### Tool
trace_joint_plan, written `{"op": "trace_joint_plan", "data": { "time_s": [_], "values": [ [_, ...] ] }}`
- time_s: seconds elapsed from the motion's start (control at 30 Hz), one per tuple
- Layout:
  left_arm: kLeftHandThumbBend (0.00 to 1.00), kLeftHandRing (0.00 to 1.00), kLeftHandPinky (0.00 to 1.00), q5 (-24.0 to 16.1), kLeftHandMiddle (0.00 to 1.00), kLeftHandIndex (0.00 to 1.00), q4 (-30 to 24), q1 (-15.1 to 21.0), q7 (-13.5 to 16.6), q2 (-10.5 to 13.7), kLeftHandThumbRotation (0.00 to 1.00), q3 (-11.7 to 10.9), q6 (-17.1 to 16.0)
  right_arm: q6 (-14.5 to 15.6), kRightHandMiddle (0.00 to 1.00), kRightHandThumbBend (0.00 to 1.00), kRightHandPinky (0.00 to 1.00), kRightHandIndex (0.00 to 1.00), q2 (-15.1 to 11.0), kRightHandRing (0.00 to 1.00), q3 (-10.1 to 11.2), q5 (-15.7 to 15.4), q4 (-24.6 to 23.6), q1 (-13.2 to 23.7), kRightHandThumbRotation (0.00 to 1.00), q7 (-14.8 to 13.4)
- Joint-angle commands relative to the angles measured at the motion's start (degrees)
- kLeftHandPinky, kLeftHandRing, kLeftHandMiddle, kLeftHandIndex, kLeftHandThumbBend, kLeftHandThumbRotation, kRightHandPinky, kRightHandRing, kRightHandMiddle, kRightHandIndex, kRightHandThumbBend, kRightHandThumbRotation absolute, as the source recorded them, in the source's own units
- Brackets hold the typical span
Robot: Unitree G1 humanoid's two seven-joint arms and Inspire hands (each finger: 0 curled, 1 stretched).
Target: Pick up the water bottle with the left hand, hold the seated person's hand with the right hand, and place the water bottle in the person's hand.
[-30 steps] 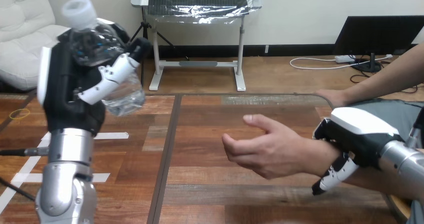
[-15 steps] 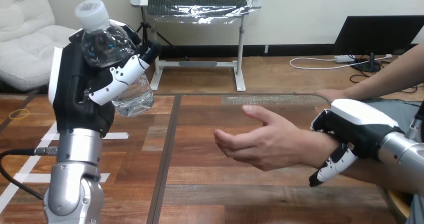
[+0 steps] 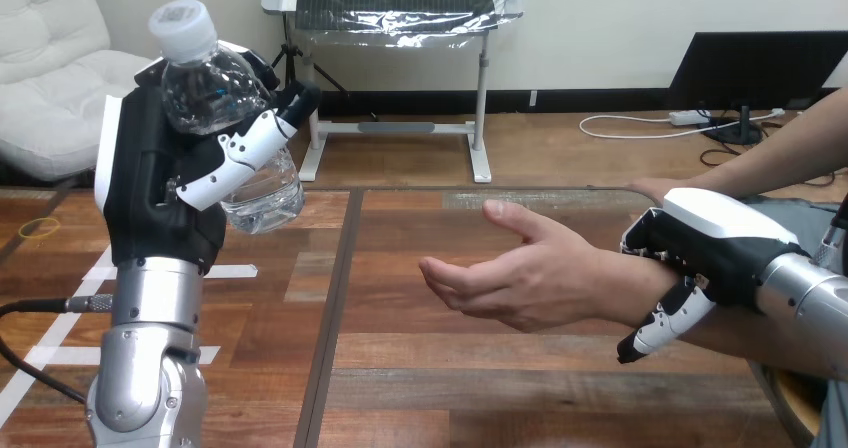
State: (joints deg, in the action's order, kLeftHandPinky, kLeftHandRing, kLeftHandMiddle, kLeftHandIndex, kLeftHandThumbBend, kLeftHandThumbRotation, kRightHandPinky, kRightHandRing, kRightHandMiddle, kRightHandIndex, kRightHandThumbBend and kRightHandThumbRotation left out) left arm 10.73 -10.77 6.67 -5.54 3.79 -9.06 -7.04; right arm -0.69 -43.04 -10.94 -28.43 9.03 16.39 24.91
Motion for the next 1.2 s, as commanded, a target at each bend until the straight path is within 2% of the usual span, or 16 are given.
{"op": "trace_joint_plan", "data": {
  "time_s": [0.0, 0.57, 0.87, 1.17],
  "values": [
    [0.55, 0.21, 0.16, -0.56, 0.27, 0.31, 0.09, 3.51, -0.12, 0.4, 0.0, 0.52, -2.04, 1.28, 0.37, 0.91, 0.24, 0.38, -0.37, 0.3, 2.16, 0.32, 0.37, 3.55, 0.09, -0.41],
    [0.54, 0.21, 0.16, -0.62, 0.27, 0.31, 3.49, 5.0, -0.28, 0.07, 0.0, 0.67, -3.53, 2.45, 0.37, 0.9, 0.24, 0.39, -0.4, 0.3, 1.89, 0.27, 0.67, 4.59, 0.09, -0.02],
    [0.52, 0.21, 0.17, -0.79, 0.27, 0.32, 8.55, 7.0, -0.82, -0.17, 0.0, 0.89, -6.22, 2.41, 0.38, 0.9, 0.24, 0.39, -0.39, 0.31, 1.62, 0.05, 1.3, 5.43, 0.09, -0.3],
    [0.5, 0.22, 0.18, -2.72, 0.27, 0.32, 15.03, 9.65, -0.28, -0.57, 0.0, 1.33, -9.47, 1.73, 0.38, 0.9, 0.26, 0.38, -0.16, 0.32, 1.57, 0.13, 1.34, 5.84, 0.09, -0.75]
  ]
}}
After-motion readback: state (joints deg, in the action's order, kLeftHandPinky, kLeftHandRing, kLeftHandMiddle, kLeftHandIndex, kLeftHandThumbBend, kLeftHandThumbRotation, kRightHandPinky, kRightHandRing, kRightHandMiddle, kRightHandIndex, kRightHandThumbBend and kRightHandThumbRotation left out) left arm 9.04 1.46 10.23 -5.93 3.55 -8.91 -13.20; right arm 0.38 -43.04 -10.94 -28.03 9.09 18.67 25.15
